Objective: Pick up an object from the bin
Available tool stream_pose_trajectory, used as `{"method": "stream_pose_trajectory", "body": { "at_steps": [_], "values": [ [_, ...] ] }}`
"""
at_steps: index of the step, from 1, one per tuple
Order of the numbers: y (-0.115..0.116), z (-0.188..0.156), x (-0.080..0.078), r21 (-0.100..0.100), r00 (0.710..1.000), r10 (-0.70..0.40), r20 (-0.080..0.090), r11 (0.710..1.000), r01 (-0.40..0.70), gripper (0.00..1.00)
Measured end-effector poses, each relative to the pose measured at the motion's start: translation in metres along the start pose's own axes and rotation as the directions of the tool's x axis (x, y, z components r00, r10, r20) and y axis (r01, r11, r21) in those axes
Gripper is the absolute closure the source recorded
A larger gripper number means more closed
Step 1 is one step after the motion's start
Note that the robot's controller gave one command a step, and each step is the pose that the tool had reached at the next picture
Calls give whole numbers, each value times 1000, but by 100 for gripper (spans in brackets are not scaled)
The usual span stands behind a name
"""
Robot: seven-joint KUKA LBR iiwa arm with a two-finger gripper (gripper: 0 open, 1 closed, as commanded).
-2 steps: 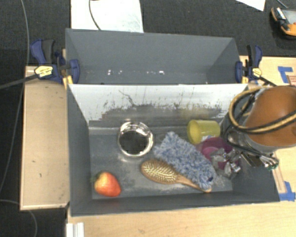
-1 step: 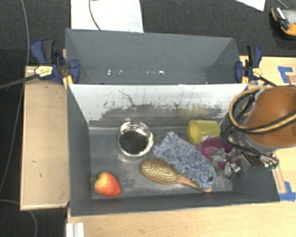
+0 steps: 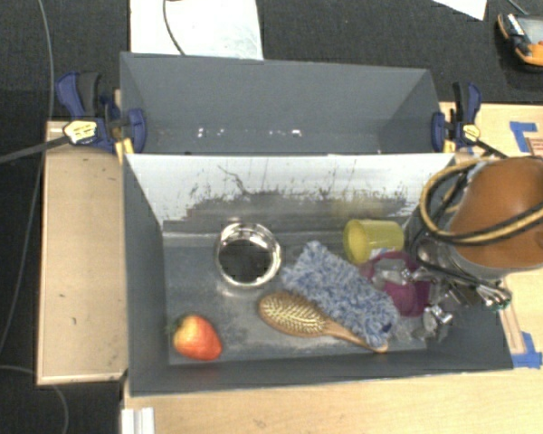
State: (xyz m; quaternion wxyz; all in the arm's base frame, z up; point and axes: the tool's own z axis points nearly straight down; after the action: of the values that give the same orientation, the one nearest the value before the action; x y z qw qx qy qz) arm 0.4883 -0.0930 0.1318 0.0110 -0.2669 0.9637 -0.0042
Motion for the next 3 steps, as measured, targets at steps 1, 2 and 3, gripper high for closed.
{"method": "stream_pose_trajectory", "body": {
  "at_steps": [1,2,3],
  "values": [
    [0,0,0,0,1000,-2,0,1000,2,100],
    [0,0,0,0,1000,-3,0,1000,3,100],
    [0,0,0,0,1000,-3,0,1000,3,100]
  ]
}}
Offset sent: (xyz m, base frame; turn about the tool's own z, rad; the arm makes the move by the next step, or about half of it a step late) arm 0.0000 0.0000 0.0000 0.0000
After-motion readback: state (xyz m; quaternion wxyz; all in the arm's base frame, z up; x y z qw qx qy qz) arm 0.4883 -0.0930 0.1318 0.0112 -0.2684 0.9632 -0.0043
